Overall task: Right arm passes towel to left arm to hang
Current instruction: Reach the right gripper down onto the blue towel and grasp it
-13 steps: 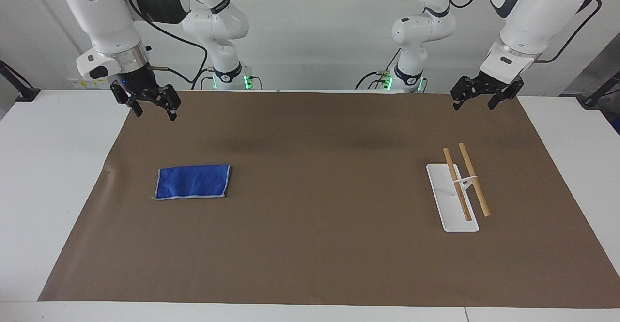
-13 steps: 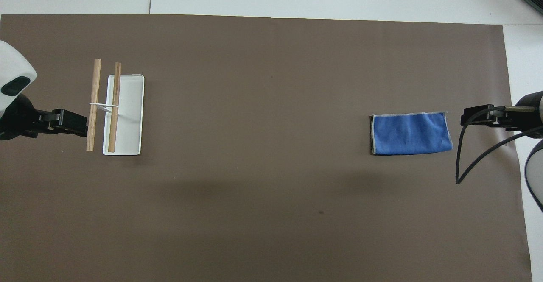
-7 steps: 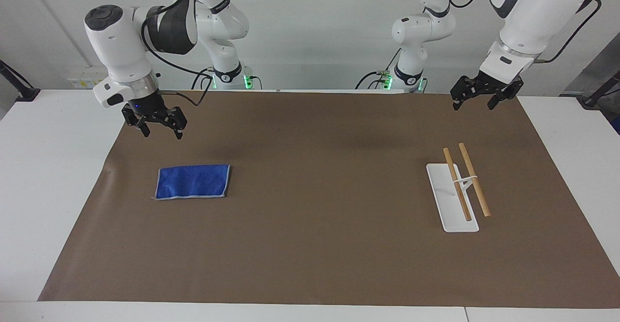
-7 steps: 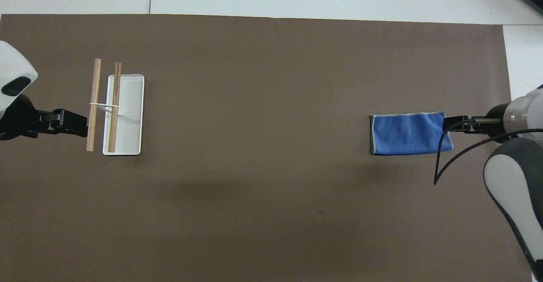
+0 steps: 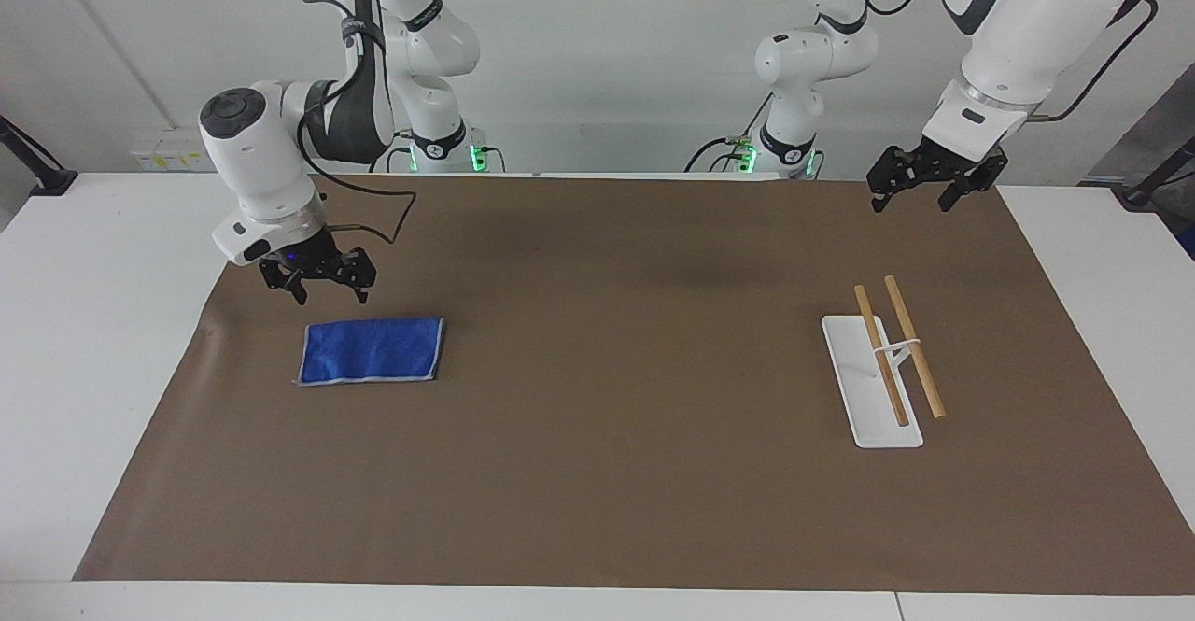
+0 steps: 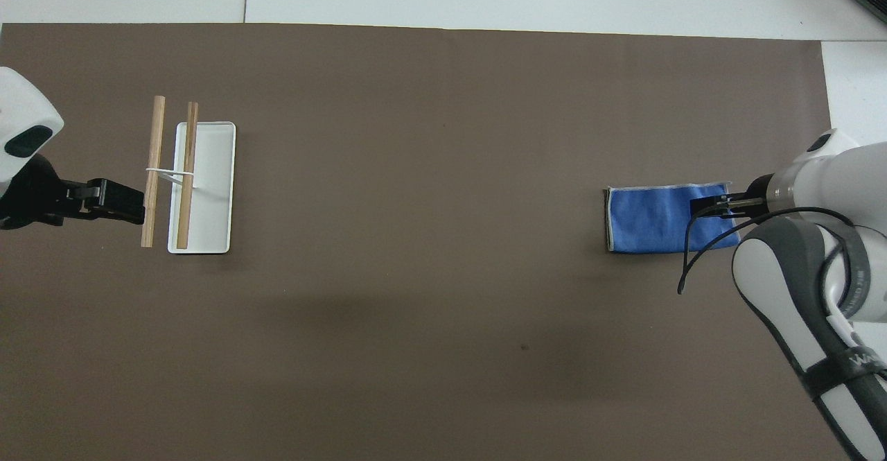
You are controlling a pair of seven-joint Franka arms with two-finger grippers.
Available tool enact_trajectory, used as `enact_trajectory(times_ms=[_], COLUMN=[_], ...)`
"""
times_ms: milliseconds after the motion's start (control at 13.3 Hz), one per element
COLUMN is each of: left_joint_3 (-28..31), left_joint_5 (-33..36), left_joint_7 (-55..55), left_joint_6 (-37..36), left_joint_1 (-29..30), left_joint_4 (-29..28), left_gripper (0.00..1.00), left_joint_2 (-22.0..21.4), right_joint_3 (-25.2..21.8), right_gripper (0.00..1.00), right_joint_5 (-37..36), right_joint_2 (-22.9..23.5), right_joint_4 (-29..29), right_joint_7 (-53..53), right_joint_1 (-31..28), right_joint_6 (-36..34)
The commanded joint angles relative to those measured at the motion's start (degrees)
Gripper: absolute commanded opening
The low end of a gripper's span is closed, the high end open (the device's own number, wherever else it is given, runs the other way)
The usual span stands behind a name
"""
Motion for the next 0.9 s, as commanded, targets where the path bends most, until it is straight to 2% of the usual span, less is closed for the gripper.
enact_trajectory(times_ms=[0,150,376,601,826], left_joint_3=[0.3,0.3,0.3,0.3,0.3], left_joint_5=[0.6,0.6,0.6,0.6,0.6], left_joint_7=[0.2,0.2,0.2,0.2,0.2], left_joint_6=[-0.3,-0.3,-0.3,-0.3,-0.3], left_joint_1=[-0.3,-0.3,-0.3,-0.3,-0.3], left_joint_4=[-1.7,-1.7,-1.7,-1.8,-1.8], left_gripper=[1.00,1.00,1.00,1.00,1.00], left_joint_2=[-1.8,-1.8,-1.8,-1.8,-1.8], right_joint_3=[0.3,0.3,0.4,0.4,0.6], right_gripper=[1.00,1.00,1.00,1.00,1.00], right_joint_5=[1.2,1.2,1.2,1.3,1.3], right_joint_2=[4.0,5.7,7.8,8.4,8.7], right_joint_4=[-1.5,-1.5,-1.9,-5.0,-6.2], right_joint_7=[-2.8,-2.8,-4.4,-5.1,-5.0], right_joint_1=[-1.0,-0.4,1.5,2.6,2.9], right_joint_6=[6.2,10.4,12.1,17.8,18.0])
